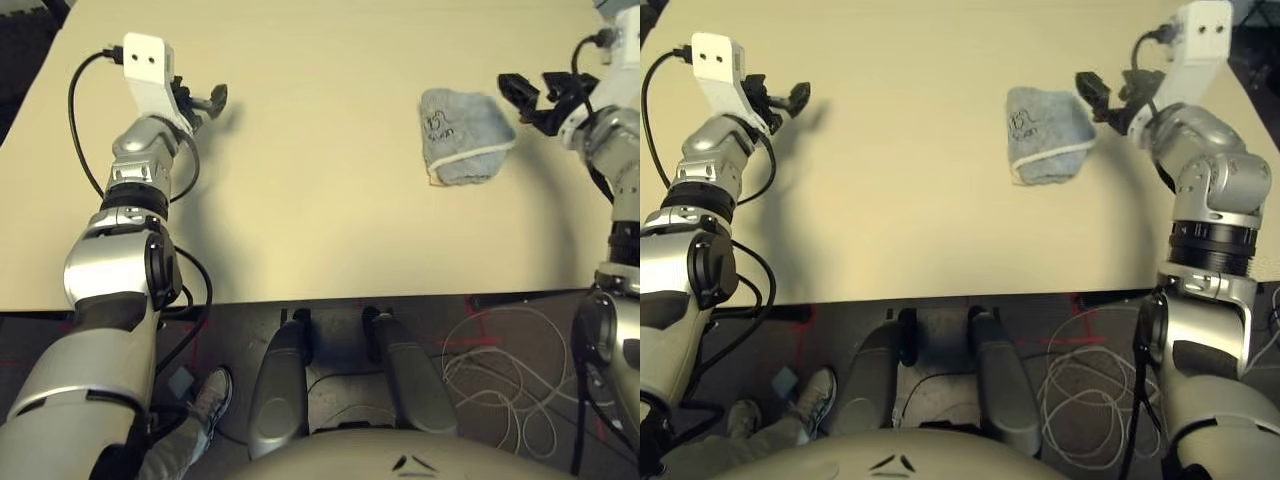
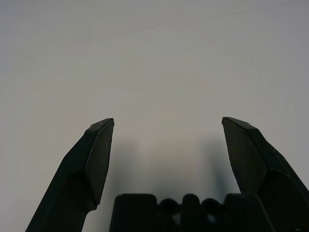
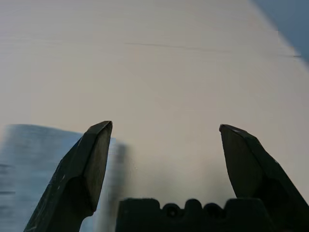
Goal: Wipe the water off the table with a rag.
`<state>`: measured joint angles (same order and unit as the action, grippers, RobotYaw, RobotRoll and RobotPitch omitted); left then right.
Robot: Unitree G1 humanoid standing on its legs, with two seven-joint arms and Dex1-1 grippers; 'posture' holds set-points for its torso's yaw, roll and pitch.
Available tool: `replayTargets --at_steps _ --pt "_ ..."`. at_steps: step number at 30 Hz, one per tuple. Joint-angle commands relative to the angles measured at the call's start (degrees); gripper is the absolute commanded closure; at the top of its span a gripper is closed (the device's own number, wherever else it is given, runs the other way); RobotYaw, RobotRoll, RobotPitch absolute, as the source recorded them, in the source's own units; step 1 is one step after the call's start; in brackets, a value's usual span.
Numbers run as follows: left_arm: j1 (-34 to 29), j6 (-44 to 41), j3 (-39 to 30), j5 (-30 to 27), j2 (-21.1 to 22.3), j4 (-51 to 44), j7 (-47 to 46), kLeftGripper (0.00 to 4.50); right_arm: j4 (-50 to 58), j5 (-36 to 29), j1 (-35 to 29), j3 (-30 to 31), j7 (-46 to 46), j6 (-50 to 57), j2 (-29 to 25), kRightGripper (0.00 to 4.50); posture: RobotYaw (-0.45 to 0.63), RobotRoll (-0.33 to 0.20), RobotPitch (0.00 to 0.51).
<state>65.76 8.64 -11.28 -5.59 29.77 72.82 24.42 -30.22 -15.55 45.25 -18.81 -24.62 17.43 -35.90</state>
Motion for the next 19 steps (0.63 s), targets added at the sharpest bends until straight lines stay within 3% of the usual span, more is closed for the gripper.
replayTargets --at_steps 1,9,19 --pt "-1.4 0.8 0.1 0.9 -1.7 0.6 -1.4 0.00 -14.1 2.9 1.1 0.9 -3.2 -14.0 -0.6 0.07 0.04 0.000 0.271" --pt "-2.0 4.3 -0.9 0.7 -5.1 1.0 -6.9 0.00 -34.2 5.6 8.4 1.4 -6.3 -27.7 -1.7 0.07 0.02 0.000 0.282" --pt "-3.3 7.7 -2.1 0.5 -6.9 1.3 -11.4 0.00 -39.1 3.9 12.1 0.2 -9.0 -28.4 -1.1 0.07 -0.01 0.000 0.279"
